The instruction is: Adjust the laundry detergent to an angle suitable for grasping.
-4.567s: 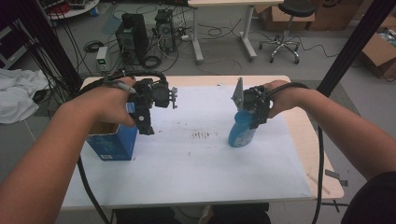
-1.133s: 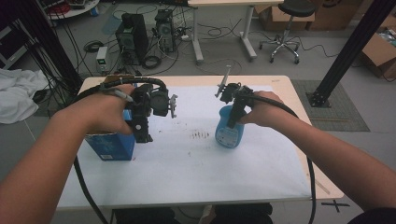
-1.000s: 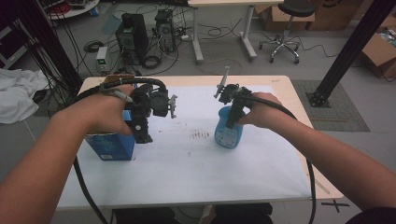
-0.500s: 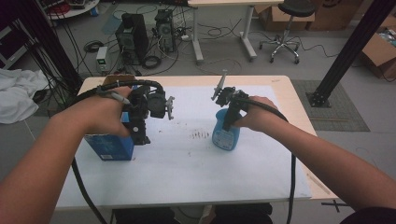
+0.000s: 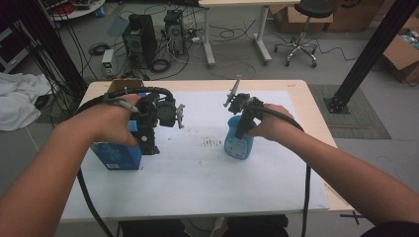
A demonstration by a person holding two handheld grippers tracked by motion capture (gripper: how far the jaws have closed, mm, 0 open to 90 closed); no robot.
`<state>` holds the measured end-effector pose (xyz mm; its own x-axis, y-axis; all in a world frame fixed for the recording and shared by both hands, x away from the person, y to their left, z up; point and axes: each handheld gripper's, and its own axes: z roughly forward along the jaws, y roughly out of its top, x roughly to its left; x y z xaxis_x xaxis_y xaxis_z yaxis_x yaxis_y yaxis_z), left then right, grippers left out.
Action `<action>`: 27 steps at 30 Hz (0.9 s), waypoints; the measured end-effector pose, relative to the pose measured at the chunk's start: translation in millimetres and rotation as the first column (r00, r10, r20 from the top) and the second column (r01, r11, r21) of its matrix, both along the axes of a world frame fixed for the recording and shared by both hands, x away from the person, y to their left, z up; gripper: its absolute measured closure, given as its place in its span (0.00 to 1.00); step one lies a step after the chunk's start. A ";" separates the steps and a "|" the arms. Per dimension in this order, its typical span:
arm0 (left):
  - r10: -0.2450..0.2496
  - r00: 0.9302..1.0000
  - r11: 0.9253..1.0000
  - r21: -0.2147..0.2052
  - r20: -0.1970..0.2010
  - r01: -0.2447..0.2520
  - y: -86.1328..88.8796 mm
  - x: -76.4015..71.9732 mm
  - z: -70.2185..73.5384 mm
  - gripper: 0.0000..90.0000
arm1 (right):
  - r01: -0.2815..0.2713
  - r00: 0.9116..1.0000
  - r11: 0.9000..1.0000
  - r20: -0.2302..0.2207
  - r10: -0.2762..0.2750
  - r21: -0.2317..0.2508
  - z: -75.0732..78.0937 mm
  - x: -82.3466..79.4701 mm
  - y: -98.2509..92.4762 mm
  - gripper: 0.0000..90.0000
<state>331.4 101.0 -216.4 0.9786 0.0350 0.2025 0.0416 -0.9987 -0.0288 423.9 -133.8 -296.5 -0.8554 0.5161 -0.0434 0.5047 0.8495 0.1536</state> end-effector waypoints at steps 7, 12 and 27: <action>0.005 1.000 1.000 0.002 0.004 -0.005 3.4 -0.3 1.6 0.00 | -0.008 1.000 1.000 -0.004 0.008 -0.029 1.9 -0.1 0.9 0.39; 0.004 1.000 1.000 0.002 0.005 -0.004 3.7 -0.3 1.0 0.00 | -0.023 1.000 0.999 -0.017 0.022 -0.045 0.1 1.0 -0.8 0.37; 0.002 1.000 1.000 0.005 0.000 -0.002 2.4 0.6 1.2 0.00 | -0.051 0.999 0.999 0.018 0.051 0.000 8.2 0.7 -5.8 0.19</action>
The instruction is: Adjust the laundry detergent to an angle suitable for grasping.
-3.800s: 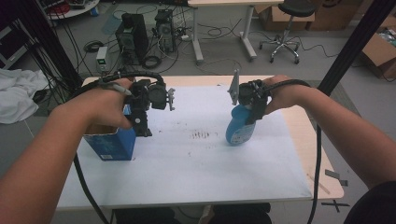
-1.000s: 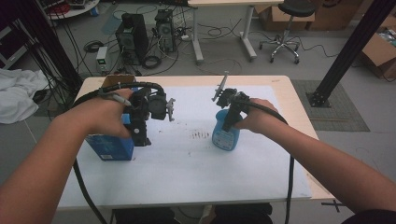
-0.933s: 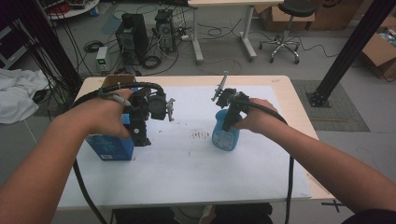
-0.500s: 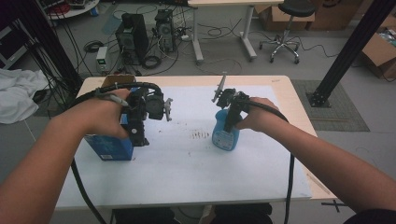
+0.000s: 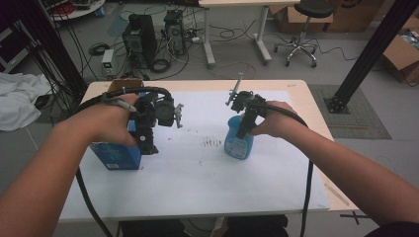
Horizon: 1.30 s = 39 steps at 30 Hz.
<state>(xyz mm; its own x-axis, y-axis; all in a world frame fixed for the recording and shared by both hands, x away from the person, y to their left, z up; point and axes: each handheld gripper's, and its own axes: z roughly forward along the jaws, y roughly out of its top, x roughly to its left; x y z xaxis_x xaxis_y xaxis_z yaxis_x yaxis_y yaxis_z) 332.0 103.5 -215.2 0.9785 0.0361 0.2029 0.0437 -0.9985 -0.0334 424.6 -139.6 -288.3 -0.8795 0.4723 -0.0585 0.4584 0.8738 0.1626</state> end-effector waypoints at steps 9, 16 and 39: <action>0.004 1.000 1.000 0.001 -0.001 -0.004 1.7 1.0 -0.6 0.00 | -0.029 0.999 0.999 0.029 0.028 0.037 5.6 -1.8 1.3 0.10; 0.007 1.000 1.000 -0.002 -0.006 -0.007 2.3 2.6 -3.2 0.00 | -0.020 0.999 0.999 0.043 0.019 0.034 7.7 -1.4 -0.9 0.00; 0.008 1.000 1.000 0.001 -0.019 -0.008 3.6 8.4 -4.3 0.00 | -0.116 0.993 0.993 0.040 0.115 0.026 33.3 -2.3 -14.6 0.00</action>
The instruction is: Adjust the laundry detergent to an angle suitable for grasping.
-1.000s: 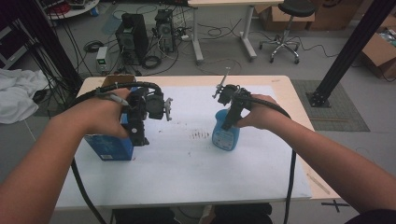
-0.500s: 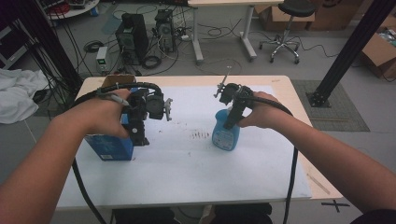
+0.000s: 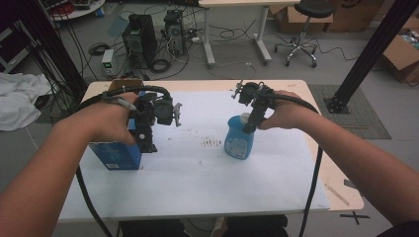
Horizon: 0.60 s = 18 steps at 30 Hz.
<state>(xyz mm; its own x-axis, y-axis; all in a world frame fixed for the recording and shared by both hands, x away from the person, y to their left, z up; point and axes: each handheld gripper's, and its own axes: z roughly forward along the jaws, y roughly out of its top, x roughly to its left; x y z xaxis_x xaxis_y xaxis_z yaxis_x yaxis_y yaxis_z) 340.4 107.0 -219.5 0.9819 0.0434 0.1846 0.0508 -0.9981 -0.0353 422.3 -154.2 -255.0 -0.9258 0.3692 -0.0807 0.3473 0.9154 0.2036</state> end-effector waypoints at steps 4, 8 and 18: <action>-0.002 1.000 1.000 -0.002 -0.003 0.002 -0.7 1.2 1.3 0.00 | -0.032 0.999 0.999 -0.011 0.032 -0.007 12.0 0.6 -3.0 0.00; -0.004 1.000 1.000 0.001 -0.005 0.004 -1.3 2.4 2.2 0.00 | -0.075 0.996 0.997 -0.038 0.074 -0.019 22.3 0.7 -5.6 0.00; 0.002 1.000 1.000 -0.003 -0.009 -0.002 -0.6 5.2 2.4 0.00 | -0.144 0.987 0.988 -0.082 0.138 -0.060 39.8 6.8 -16.1 0.00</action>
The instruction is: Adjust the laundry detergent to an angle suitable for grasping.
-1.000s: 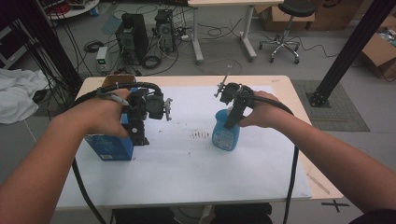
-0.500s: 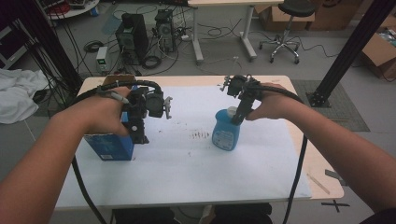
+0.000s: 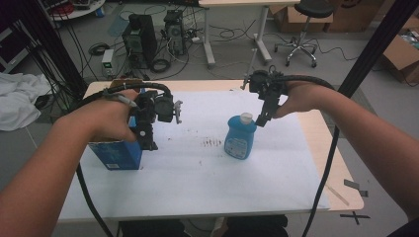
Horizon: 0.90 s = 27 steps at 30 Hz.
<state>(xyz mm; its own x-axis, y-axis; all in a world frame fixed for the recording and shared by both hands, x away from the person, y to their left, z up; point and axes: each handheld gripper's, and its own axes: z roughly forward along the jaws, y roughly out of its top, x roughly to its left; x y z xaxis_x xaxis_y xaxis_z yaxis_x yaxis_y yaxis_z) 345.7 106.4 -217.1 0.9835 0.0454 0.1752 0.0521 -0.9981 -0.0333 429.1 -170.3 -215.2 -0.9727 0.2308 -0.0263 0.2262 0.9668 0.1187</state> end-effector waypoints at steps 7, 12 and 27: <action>0.003 1.000 1.000 -0.002 -0.003 -0.003 0.4 2.2 0.0 0.00 | -0.020 1.000 1.000 0.020 0.020 -0.016 9.1 10.0 -18.8 0.00; 0.005 1.000 1.000 0.004 -0.005 -0.005 -0.7 4.1 2.2 0.00 | -0.013 1.000 0.999 0.004 0.014 -0.030 12.1 23.8 -30.4 0.00; 0.014 1.000 1.000 0.012 -0.006 -0.014 0.7 9.7 5.5 0.00 | -0.059 0.998 0.997 -0.016 0.058 -0.040 6.1 53.4 -26.3 0.00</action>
<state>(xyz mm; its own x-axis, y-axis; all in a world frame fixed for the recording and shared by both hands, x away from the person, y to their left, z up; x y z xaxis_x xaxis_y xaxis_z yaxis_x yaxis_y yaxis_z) 355.4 107.1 -211.6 0.9839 0.0572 0.1694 0.0658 -0.9968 -0.0457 482.5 -196.6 -209.1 -0.9848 0.1726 -0.0202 0.1706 0.9823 0.0767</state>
